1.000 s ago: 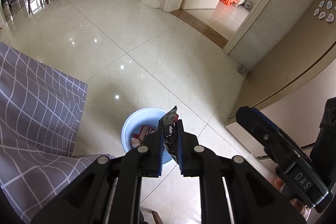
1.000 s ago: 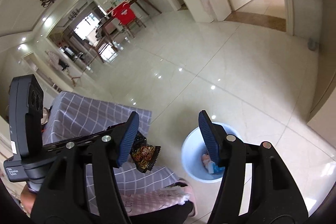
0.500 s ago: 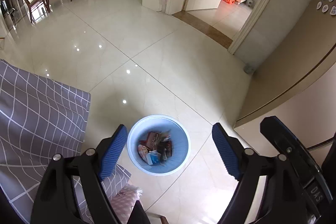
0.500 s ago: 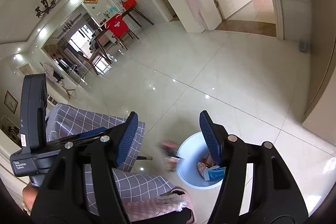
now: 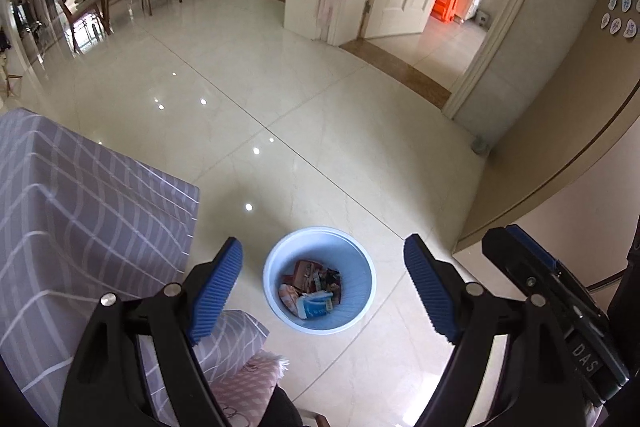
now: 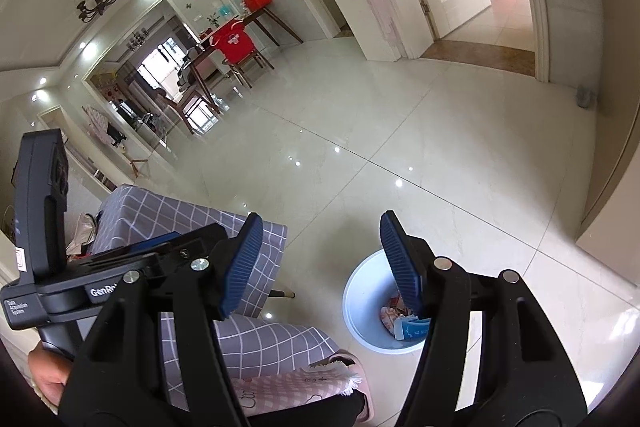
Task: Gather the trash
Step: 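Move both grippers back over the trash on the table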
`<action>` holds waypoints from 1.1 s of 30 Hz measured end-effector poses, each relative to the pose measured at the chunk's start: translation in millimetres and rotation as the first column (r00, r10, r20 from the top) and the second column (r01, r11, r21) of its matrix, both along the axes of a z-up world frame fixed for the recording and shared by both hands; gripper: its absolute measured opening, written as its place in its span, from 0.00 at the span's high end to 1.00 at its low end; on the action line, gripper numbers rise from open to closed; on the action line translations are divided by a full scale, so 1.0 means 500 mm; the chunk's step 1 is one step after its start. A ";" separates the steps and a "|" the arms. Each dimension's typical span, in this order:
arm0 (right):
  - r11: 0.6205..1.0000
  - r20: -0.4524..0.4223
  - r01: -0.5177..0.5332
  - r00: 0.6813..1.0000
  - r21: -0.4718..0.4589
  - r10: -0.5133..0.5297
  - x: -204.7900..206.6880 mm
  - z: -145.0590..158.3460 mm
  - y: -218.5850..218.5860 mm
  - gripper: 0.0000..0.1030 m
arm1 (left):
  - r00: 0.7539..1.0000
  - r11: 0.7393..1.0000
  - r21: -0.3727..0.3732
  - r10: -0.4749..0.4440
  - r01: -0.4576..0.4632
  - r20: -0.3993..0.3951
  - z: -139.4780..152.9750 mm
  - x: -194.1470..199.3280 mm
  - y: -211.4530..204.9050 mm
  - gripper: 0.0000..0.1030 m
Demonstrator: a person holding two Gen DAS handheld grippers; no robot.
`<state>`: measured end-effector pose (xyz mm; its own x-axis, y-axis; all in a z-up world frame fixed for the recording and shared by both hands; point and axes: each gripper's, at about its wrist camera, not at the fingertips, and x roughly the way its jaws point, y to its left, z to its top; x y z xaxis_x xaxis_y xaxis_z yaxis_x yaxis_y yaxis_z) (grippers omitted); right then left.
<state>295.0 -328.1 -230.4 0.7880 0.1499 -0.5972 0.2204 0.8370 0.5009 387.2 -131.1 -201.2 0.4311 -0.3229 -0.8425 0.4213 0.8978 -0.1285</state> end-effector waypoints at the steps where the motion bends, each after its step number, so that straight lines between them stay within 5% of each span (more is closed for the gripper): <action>1: 1.000 0.005 -0.007 1.000 -0.004 0.007 -0.002 0.009 0.010 0.41 | 1.000 1.000 -0.005 0.007 -0.007 0.013 0.014 -0.006 0.012 0.21; 14: 0.988 0.070 -0.122 0.989 -0.091 0.128 -0.008 0.127 0.163 0.40 | 0.976 0.994 -0.029 0.110 -0.107 0.187 0.156 -0.082 0.207 0.21; 23: 0.943 0.096 -0.297 0.945 -0.151 0.313 0.027 0.191 0.373 0.39 | 0.917 0.960 -0.022 0.272 -0.278 0.292 0.225 -0.131 0.463 0.20; 27: 0.901 0.079 -0.394 0.907 -0.183 0.413 0.051 0.201 0.484 0.39 | 0.882 0.923 0.009 0.365 -0.385 0.298 0.221 -0.135 0.597 0.20; 33: 0.810 0.032 -0.550 0.823 -0.201 0.567 0.098 0.202 0.669 0.39 | 0.786 0.808 -0.033 0.582 -0.589 0.210 0.185 -0.139 0.848 0.20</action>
